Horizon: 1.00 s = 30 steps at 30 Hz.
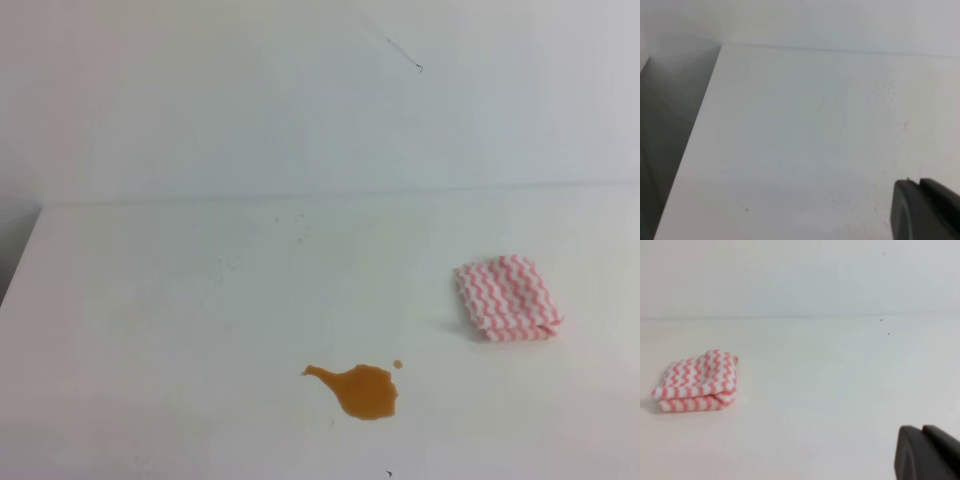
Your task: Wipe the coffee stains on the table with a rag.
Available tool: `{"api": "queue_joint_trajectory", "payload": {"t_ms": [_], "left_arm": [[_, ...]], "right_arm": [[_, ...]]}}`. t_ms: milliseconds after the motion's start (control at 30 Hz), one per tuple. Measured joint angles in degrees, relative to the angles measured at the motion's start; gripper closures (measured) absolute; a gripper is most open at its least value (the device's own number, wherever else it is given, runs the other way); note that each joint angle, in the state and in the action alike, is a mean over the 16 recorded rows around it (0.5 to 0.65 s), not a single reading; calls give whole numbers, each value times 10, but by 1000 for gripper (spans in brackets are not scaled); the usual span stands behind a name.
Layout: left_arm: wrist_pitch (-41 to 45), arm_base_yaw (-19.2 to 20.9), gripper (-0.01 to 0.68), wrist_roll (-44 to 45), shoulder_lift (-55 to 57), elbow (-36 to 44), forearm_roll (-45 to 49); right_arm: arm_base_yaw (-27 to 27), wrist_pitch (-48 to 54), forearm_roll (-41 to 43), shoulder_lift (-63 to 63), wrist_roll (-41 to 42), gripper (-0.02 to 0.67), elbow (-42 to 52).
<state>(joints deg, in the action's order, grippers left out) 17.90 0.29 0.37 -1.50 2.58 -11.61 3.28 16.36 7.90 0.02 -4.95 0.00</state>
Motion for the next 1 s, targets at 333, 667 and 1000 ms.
{"api": "queue_joint_trajectory", "payload": {"t_ms": [333, 667, 1000], "left_arm": [[0, 0, 672, 0, 0, 0, 0], [0, 0, 672, 0, 0, 0, 0], [0, 0, 672, 0, 0, 0, 0]], "right_arm": [[0, -8, 1, 0, 0, 652, 0], [0, -6, 1, 0, 0, 652, 0], [0, 6, 1, 0, 0, 652, 0]]}}
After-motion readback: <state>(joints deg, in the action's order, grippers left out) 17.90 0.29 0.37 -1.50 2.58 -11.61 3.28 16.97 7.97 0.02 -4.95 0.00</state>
